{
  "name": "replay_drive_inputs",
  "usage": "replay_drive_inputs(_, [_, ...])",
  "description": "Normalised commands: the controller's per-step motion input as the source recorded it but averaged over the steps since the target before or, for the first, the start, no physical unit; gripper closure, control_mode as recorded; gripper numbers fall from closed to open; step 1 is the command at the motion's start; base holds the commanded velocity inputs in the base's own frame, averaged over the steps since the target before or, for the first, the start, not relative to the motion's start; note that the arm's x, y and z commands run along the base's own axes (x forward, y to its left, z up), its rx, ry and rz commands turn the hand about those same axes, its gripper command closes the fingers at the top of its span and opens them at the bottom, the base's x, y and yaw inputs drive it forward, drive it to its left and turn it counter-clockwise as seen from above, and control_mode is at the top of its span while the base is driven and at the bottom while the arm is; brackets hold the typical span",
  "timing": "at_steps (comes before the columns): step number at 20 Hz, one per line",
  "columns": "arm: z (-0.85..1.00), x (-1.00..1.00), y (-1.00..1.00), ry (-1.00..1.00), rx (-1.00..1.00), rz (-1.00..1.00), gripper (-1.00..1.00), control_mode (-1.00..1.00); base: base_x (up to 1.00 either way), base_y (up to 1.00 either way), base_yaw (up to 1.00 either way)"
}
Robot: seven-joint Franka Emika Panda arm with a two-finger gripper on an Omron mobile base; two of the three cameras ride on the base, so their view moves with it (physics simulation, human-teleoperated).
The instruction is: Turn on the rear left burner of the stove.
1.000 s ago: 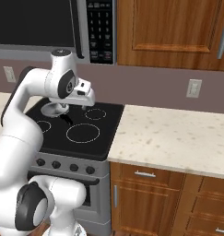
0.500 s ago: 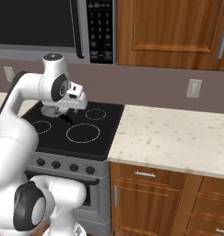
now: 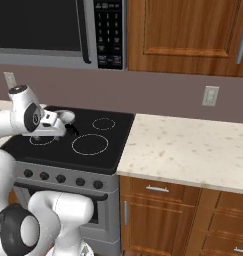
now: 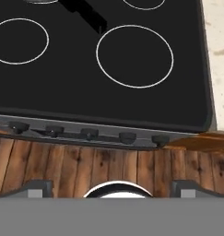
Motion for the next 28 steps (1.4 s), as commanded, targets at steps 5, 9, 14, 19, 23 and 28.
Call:
replay_drive_inputs(5, [-0.52,-0.42,1.0,-0.21,-0.16,-0.01,-1.0,-1.0,0.0,0.0,0.0])
replay_drive_inputs(9, [-0.48,-0.44,1.0,-0.13,-0.21,-0.03,-1.0,-1.0,0.0,0.0,0.0])
replay_drive_inputs(14, [-0.07,-0.11,0.31,0.01,-0.06,0.02,-1.0,-1.0,0.0,0.0,0.0])
replay_drive_inputs(19, [-0.28,-0.13,0.37,-0.11,-0.01,0.0,-1.0,-1.0,0.0,0.0,0.0])
replay_drive_inputs(23, [-0.61,-0.16,0.66,-0.45,0.0,0.0,-1.0,-1.0,0.0,0.0,0.0])
replay_drive_inputs(28, [-0.55,-0.31,0.55,-0.65,0.02,0.01,-1.0,-1.0,0.0,0.0,0.0])
